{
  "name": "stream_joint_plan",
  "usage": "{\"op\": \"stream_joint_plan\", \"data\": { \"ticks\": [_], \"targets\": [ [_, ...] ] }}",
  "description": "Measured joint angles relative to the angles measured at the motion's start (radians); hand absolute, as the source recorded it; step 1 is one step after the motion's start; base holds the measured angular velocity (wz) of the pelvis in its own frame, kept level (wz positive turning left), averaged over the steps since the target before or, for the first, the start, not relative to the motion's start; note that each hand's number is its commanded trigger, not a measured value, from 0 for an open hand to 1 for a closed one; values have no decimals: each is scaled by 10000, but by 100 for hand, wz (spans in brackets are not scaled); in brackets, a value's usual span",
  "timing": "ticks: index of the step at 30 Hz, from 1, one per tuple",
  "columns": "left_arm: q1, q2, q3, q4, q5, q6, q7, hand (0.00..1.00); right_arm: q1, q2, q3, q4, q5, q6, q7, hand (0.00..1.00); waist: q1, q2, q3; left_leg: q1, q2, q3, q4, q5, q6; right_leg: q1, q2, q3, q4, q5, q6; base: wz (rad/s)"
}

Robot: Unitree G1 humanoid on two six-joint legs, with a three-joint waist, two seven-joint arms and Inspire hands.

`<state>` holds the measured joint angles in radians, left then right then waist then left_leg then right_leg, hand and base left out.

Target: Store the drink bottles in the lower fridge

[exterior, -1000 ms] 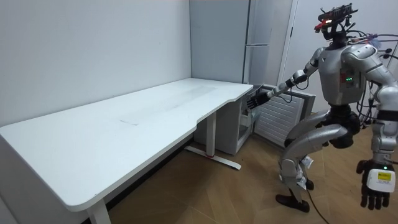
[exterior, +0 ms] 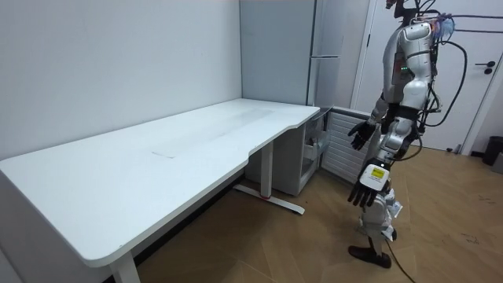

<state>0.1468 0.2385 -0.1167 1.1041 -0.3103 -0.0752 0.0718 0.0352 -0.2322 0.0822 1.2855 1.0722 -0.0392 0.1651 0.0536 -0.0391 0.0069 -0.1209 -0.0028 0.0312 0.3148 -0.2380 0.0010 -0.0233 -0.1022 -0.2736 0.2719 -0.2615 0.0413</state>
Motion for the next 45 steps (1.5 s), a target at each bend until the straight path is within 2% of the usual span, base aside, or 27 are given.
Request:
{"op": "stream_joint_plan", "data": {
  "ticks": [5, 7, 10, 11, 13, 15, 17, 20, 24, 27, 28, 30, 31, 32, 33, 35, 36, 37, 38, 39, 40, 41, 43, 45],
  "targets": [
    [545, -221, 1327, -36, 511, 125, 113, 0, 661, 209, -358, 314, -1108, 284, -17, 0, 21, 9, -30, 730, 169, 238, -16, -65, -96, 745, 204, 247, -530, 137, -66, -19],
    [668, -364, 1536, -14, 564, 252, 135, 0, 831, 249, -358, 351, -1702, 514, -35, 0, -13, 83, -32, 770, 252, 327, 50, -106, -158, 778, 270, 268, -487, 149, -87, -7],
    [743, -604, 1538, 198, 859, 457, 134, 0, 892, 277, -356, 528, -2381, 647, -140, 0, -135, 258, 16, 770, 411, 513, 304, -179, -212, 782, 342, 262, -264, 150, -114, -3],
    [804, -656, 1538, 227, 905, 522, 132, 0, 921, 298, -365, 522, -2583, 645, -157, 0, -218, 307, 30, 778, 449, 511, 332, -255, -249, 739, 358, 254, -116, 69, -194, 3],
    [813, -690, 1546, 283, 1116, 597, 127, 0, 995, 335, -388, 516, -2787, 655, -213, 0, -261, 325, 80, 756, 531, 501, 524, -467, -289, 664, 390, 260, 163, -139, -243, 0],
    [859, -682, 1564, 272, 1379, 631, 128, 0, 1042, 355, -390, 451, -2961, 742, -210, 0, -241, 369, 94, 664, 603, 508, 843, -636, -311, 529, 399, 363, 593, -402, -267, -5],
    [1044, -682, 1628, 278, 1911, 745, 89, 0, 1045, 377, -384, 421, -3030, 754, -197, 0, -247, 322, 39, 612, 661, 550, 1041, -707, -359, 346, 404, 494, 1000, -586, -335, -13],
    [1124, -702, 1628, 275, 2294, 913, 12, 0, 999, 376, -464, 423, -3556, 749, -187, 0, -264, 283, -5, 645, 750, 550, 1170, -727, -393, 372, 478, 493, 1072, -606, -394, -2],
    [1191, -705, 1859, 282, 2838, 1156, -198, 0, 1013, 370, -577, 423, -4087, 751, -91, 0, -241, 265, -10, 749, 833, 554, 1268, -755, -449, 466, 561, 517, 1070, -624, -457, -2],
    [1143, -622, 2026, 263, 3045, 1461, -183, 0, 985, 381, -607, 409, -4172, 849, 12, 0, -224, 271, -29, 604, 1010, 582, 1485, -864, -617, 294, 699, 560, 1247, -840, -647, -9],
    [1068, -609, 2113, 227, 3055, 1593, -180, 0, 935, 383, -606, 391, -4190, 848, 26, 0, -217, 277, -48, 385, 1126, 609, 1799, -899, -675, 116, 763, 605, 1438, -965, -750, -14],
    [1018, -604, 2230, 233, 3055, 1667, -233, 0, 894, 388, -613, 408, -4390, 848, 25, 0, -171, 220, 5, -83, 1346, 604, 2969, -895, -674, 30, 865, 789, 1700, -1069, -831, -23],
    [1142, -600, 2209, 230, 3055, 1716, -249, 0, 767, 385, -567, 384, -4569, 838, -22, 0, -170, 262, 2, -465, 1513, 468, 3936, -804, -522, 120, 993, 871, 1788, -1133, -951, -24],
    [1167, -604, 2173, 224, 3100, 1774, -273, 0, 767, 386, -421, 379, -4577, 835, -101, 0, -210, 238, 15, -860, 1557, 318, 4736, -662, -241, 374, 1086, 961, 1805, -1228, -1061, -16],
    [1169, -620, 2111, 223, 3158, 1785, -297, 0, 792, 376, -370, 374, -4579, 839, -145, 0, -246, 212, 16, -990, 1429, 273, 4767, -677, -236, 453, 1068, 973, 1804, -1273, -1070, 0],
    [1097, -676, 1898, 181, 3237, 1761, -428, 0, 849, 351, -369, 286, -4587, 878, -389, 0, -233, 209, 16, -1844, 565, 355, 3599, -643, -137, 426, 985, 1005, 1798, -1420, -1095, -11],
    [1129, -671, 1920, 180, 3235, 1762, -425, 0, 837, 352, -368, 275, -4610, 912, -431, 0, -190, 207, 15, -1988, 413, 460, 3174, -548, -113, 438, 966, 990, 1792, -1442, -1119, -46],
    [1272, -626, 1940, 192, 3227, 1776, -400, 0, 829, 374, -345, 254, -4699, 968, -514, 0, -123, 167, 9, -2169, 165, 545, 2614, 254, 244, 518, 965, 1132, 1766, -1542, -1092, -47],
    [1371, -602, 1936, 193, 3233, 1786, -358, 0, 886, 397, -358, 243, -4841, 964, -550, 0, -203, 39, -24, -2032, 6, 525, 2484, 437, 468, 651, 902, 1255, 1609, -1597, -1012, -36],
    [1331, -620, 1933, 183, 3248, 1783, -357, 0, 894, 393, -409, 240, -4929, 963, -561, 0, -251, -30, -19, -1985, -90, 524, 2374, 429, 485, 666, 842, 1295, 1529, -1590, -965, -10],
    [1265, -672, 1913, 185, 3231, 1769, -360, 0, 884, 387, -478, 241, -4986, 952, -644, 0, -278, -66, -56, -1980, -221, 534, 2221, 405, 536, 662, 752, 1330, 1342, -1555, -880, 0],
    [1092, -680, 1912, 174, 3215, 1733, -358, 0, 907, 393, -480, 256, -4961, 947, -712, 0, -313, -155, -57, -1971, -317, 521, 2194, 372, 585, 680, 681, 1338, 1211, -1521, -820, 0],
    [898, -659, 1925, 158, 3218, 1560, -353, 0, 889, 392, -481, 235, -4984, 905, -750, 0, -345, -170, -19, -1933, -360, 505, 2185, 318, 617, 776, 662, 1389, 1039, -1386, -707, -3],
    [730, -643, 1923, 145, 3192, 1459, -338, 0, 825, 386, -495, 269, -5029, 816, -786, 0, -357, -189, 6, -1823, -437, 498, 2152, 227, 619, 851, 627, 1617, 1028, -1367, -680, -10]
  ]
}}
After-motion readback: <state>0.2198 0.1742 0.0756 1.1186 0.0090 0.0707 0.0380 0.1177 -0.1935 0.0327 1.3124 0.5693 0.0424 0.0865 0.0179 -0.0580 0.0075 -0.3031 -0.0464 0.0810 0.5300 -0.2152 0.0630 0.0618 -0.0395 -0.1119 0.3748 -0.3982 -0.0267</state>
